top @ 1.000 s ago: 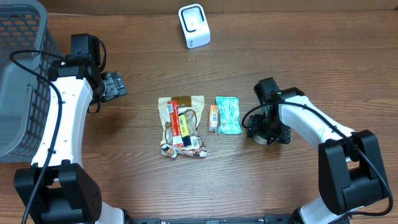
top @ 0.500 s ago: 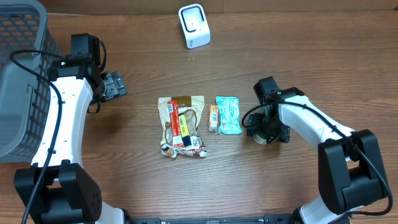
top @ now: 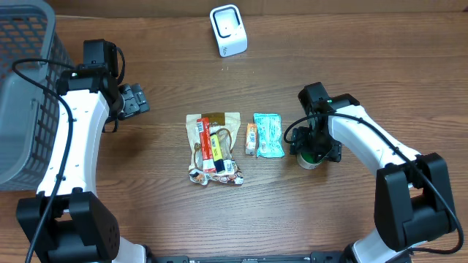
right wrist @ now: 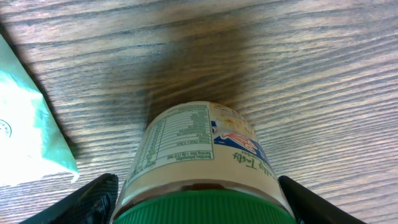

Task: Scan the item barcode
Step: 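Close the right gripper on the jar and adjust the grip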

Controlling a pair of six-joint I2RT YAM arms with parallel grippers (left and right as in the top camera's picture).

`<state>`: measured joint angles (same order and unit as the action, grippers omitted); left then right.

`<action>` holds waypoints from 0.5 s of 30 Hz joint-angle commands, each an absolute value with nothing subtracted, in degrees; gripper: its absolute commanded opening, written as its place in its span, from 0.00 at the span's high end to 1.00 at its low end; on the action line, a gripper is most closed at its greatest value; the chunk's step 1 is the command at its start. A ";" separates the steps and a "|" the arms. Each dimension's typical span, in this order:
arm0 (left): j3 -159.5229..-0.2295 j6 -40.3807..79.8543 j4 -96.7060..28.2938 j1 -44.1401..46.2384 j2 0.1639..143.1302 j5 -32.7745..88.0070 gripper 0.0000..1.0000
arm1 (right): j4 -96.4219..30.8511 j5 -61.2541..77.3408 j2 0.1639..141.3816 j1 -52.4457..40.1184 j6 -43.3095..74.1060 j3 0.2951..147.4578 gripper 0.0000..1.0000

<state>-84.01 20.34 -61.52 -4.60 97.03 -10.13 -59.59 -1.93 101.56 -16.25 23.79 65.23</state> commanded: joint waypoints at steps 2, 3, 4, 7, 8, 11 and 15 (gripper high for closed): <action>-84.79 19.27 -61.45 -4.49 96.25 -10.50 0.00 | -59.35 -2.48 101.80 -16.36 24.05 65.65 0.18; -84.79 19.27 -61.45 -4.49 96.25 -10.50 0.00 | -59.00 -2.48 101.82 -16.34 24.05 65.19 0.18; -84.79 19.27 -61.45 -4.49 96.25 -10.50 0.00 | -58.48 -2.48 101.82 -16.34 24.05 64.55 0.18; -84.79 19.27 -61.43 -4.49 96.25 -10.50 0.00 | -56.23 -2.48 101.82 -16.34 24.05 62.83 0.18; -84.79 19.27 -61.45 -4.49 96.25 -10.50 0.00 | -55.79 -2.48 101.82 -16.34 24.05 62.61 0.18; -84.79 19.27 -61.45 -4.49 96.25 -10.50 0.00 | -55.68 -2.48 101.82 -16.34 24.03 62.59 0.18; -84.79 19.27 -61.45 -4.49 96.25 -10.50 0.00 | -55.79 -2.52 101.82 -16.34 24.03 62.46 0.19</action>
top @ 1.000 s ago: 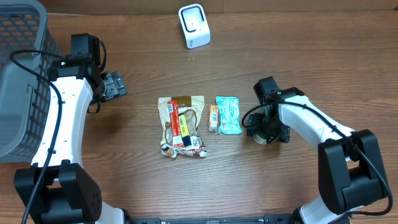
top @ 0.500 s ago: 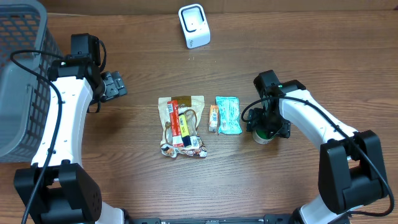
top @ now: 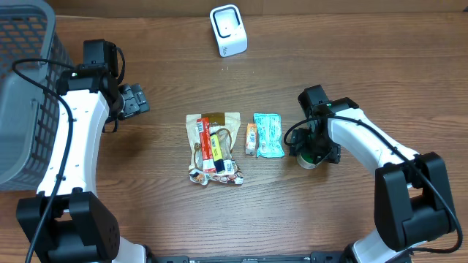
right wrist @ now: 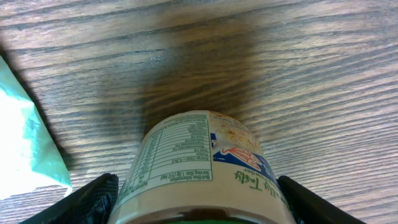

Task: Scan the item barcode
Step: 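Close the right gripper on the jar and adjust the grip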

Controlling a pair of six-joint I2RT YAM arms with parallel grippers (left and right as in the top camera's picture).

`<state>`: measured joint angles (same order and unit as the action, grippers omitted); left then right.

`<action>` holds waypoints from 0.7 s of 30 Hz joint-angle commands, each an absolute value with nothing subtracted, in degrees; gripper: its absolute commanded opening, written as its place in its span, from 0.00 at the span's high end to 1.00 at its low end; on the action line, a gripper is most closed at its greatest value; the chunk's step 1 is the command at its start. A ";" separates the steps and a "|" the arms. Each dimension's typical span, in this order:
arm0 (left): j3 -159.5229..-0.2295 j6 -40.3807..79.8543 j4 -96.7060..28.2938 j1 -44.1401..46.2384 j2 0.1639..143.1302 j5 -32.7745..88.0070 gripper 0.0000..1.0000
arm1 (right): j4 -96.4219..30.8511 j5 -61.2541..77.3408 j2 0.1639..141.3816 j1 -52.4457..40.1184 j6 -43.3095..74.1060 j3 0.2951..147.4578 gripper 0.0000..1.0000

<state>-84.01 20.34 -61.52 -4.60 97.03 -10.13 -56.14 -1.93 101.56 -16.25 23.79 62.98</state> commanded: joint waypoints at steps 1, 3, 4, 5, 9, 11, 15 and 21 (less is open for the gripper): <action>-84.79 19.27 -61.45 -4.49 96.25 -10.50 0.00 | -55.59 -2.52 101.82 -16.34 24.05 62.39 0.19; -84.79 19.27 -61.45 -4.49 96.25 -10.50 0.00 | -55.18 -2.50 101.82 -16.34 24.05 62.06 0.20; -84.79 19.27 -61.45 -4.49 96.25 -10.50 0.00 | -55.16 -2.50 101.82 -16.34 24.05 61.95 0.20; -84.79 19.27 -61.45 -4.49 96.25 -10.50 0.00 | -55.16 -2.50 101.82 -16.34 24.05 61.84 0.20; -84.79 19.27 -61.45 -4.49 96.25 -10.50 0.00 | -55.33 -2.50 101.82 -16.34 24.05 61.82 0.23; -84.79 19.27 -61.45 -4.49 96.25 -10.50 0.00 | -55.33 -2.50 101.82 -16.34 24.05 61.82 0.24; -84.79 19.27 -61.45 -4.49 96.25 -10.50 0.00 | -55.53 -2.50 101.82 -16.34 24.05 61.82 0.25; -84.79 19.27 -61.45 -4.49 96.25 -10.50 0.00 | -55.64 -2.48 101.82 -16.34 24.05 61.82 0.25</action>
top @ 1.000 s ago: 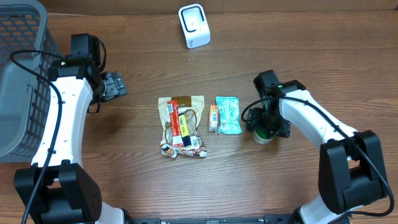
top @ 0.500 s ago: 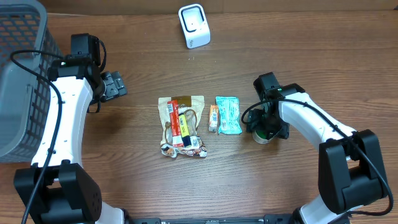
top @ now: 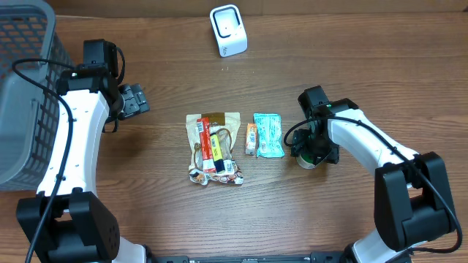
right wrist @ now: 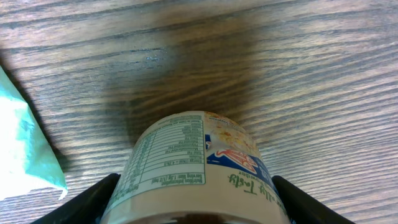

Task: Scan the item barcode
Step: 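Close the right gripper on the jar and adjust the grip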

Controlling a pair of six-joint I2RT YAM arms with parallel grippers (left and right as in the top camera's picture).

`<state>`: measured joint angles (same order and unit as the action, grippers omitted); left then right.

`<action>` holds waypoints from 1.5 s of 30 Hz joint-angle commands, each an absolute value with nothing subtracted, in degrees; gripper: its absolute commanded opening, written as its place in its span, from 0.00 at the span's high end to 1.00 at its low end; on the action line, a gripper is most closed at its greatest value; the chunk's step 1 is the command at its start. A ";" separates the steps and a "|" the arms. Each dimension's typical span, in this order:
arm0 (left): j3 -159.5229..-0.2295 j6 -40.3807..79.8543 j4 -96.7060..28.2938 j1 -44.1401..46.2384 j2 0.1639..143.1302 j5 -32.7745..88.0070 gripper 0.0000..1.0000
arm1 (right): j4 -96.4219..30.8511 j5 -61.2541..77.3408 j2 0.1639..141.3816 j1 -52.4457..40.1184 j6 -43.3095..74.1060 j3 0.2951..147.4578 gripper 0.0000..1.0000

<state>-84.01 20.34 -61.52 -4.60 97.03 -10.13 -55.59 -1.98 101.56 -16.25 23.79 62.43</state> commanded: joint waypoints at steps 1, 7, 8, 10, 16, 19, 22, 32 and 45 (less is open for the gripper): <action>-84.79 19.27 -61.45 -4.49 96.25 -10.50 0.00 | -55.64 -2.48 101.82 -16.34 24.05 61.82 0.24; -84.82 19.27 -61.45 -4.49 96.25 -10.50 0.00 | -56.05 -2.48 101.82 -16.34 24.05 61.82 0.20; -84.79 19.27 -61.45 -4.49 96.25 -10.50 0.00 | -56.07 -2.48 101.82 -16.34 24.05 61.82 0.20; -84.79 19.27 -61.45 -4.49 96.25 -10.50 0.00 | -56.07 -2.46 101.82 -16.34 24.23 61.82 0.22; -84.79 19.27 -61.45 -4.49 96.25 -10.50 0.00 | -57.58 -1.61 101.82 -16.34 30.52 61.84 0.29; -84.79 19.27 -61.45 -4.49 96.25 -10.50 0.00 | -58.94 -1.50 101.82 -16.34 37.47 61.84 0.32; -84.79 19.27 -61.45 -4.49 96.25 -10.50 0.01 | -58.83 -0.71 101.82 -16.34 39.46 61.91 0.32; -84.79 19.27 -61.43 -4.49 96.25 -10.50 0.00 | -59.59 -0.75 101.80 -15.86 33.89 64.84 0.17; -84.79 19.27 -61.45 -4.49 96.25 -10.50 0.00 | -59.90 -0.78 101.82 -15.59 30.59 64.95 0.53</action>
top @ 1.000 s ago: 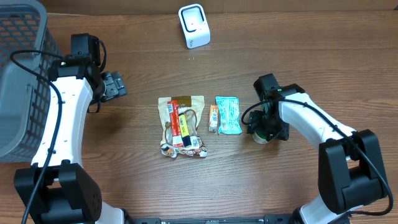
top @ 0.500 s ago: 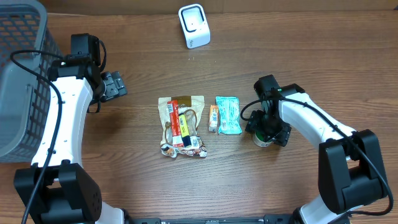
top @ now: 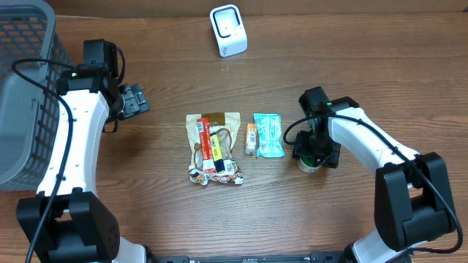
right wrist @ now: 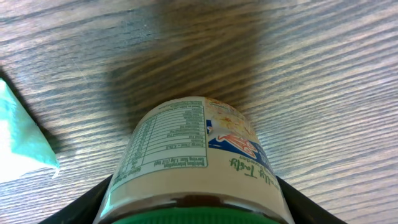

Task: Scan the item barcode
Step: 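Close the right gripper on the jar and adjust the grip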

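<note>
A small jar (right wrist: 194, 155) with a green lid and a pale nutrition label fills the right wrist view. My right gripper (right wrist: 194, 208) is shut on it, and its black fingers (right wrist: 93, 208) press both sides just under the lid. From overhead the jar (top: 310, 164) is mostly hidden under the right gripper (top: 316, 152), right of the packets. The white barcode scanner (top: 228, 31) stands at the back centre of the table. My left gripper (top: 134, 100) hovers at the left with its fingers apart and nothing in them.
A brown snack pouch (top: 213, 147), a small orange bar (top: 251, 139) and a teal packet (top: 268, 135) lie mid-table, left of the jar. The teal packet's corner (right wrist: 18, 143) shows in the wrist view. A grey mesh basket (top: 22, 95) stands at the far left.
The right gripper's fingers have closed in from a slight gap to touch the jar's sides. The green lid shows again at the bottom of the wrist view. The left arm has not moved.
The right gripper first stood open astride the jar, with clear gaps on both sides. It then sat lower around the jar, fingers still apart. After that the fingers were nearer the label, and now they grip the jar. The left arm stayed put throughout.
</note>
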Controlling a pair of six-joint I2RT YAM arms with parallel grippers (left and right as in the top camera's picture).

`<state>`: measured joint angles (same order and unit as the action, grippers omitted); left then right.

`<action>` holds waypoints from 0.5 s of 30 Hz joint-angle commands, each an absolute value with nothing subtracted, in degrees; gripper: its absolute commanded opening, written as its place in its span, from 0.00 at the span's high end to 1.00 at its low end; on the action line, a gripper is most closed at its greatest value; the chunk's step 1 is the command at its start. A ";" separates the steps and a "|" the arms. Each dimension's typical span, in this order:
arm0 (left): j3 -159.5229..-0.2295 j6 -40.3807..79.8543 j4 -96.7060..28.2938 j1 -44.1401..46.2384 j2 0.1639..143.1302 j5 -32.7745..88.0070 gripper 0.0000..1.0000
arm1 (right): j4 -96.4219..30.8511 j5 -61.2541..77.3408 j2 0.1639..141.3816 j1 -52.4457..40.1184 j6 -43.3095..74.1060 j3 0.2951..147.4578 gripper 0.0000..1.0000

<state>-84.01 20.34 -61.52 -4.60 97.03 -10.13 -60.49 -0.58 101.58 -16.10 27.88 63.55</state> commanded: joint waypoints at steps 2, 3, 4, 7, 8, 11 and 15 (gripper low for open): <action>-84.79 19.27 -61.45 -4.49 96.25 -10.50 0.00 | -59.22 -0.75 101.82 -15.22 38.22 64.95 0.59; -84.79 19.27 -61.45 -4.49 96.25 -10.50 0.00 | -58.70 -0.71 101.80 -15.11 41.45 64.95 0.58; -84.79 19.27 -61.45 -4.49 96.25 -10.50 0.00 | -58.06 -0.36 101.82 -15.03 44.93 64.95 0.58; -84.79 19.27 -61.45 -4.49 96.25 -10.50 0.00 | -55.88 2.33 101.80 -14.98 52.58 64.95 0.52; -84.79 19.27 -61.43 -4.49 96.25 -10.50 0.00 | -55.18 3.22 101.80 -14.98 53.91 64.95 0.48; -84.79 19.27 -61.45 -4.49 96.25 -10.50 0.00 | -53.65 3.92 101.80 -14.96 53.98 65.01 0.32; -84.79 19.27 -61.45 -4.49 96.25 -10.50 0.00 | -54.78 3.53 101.80 -14.00 44.99 66.02 0.19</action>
<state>-84.01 20.34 -61.52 -4.60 97.03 -10.13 -54.11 2.66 101.58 -14.94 48.97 64.07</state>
